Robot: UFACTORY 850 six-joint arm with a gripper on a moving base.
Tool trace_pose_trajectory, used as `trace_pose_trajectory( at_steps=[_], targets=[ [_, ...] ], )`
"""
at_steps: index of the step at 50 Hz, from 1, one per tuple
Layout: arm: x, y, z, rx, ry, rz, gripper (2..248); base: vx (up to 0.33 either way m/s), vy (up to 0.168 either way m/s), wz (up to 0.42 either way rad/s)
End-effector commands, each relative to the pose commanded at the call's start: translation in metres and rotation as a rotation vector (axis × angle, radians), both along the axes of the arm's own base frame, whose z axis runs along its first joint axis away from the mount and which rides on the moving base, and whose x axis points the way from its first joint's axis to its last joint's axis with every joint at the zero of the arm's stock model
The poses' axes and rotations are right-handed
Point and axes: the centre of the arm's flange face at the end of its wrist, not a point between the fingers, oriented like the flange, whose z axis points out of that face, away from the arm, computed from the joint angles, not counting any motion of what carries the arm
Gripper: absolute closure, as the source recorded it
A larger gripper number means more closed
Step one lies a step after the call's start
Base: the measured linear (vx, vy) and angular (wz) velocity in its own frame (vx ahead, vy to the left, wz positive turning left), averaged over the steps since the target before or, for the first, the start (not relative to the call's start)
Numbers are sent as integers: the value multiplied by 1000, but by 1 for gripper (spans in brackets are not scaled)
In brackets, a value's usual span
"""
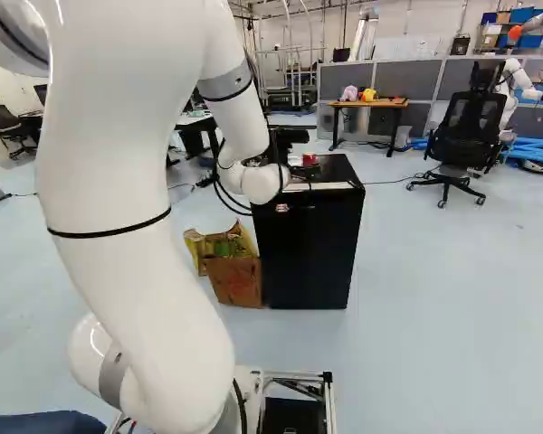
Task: Grab a drink from the fridge
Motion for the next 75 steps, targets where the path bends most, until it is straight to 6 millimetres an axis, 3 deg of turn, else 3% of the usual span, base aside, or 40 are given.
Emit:
trace_pose_trajectory(
  at_steps=[30,75],
  targets=[
    [19,-16,-1,-4,-17,-20,3,0,0,0],
    [64,-27,-7,-7,-24,-18,3,0,0,0]
  ],
)
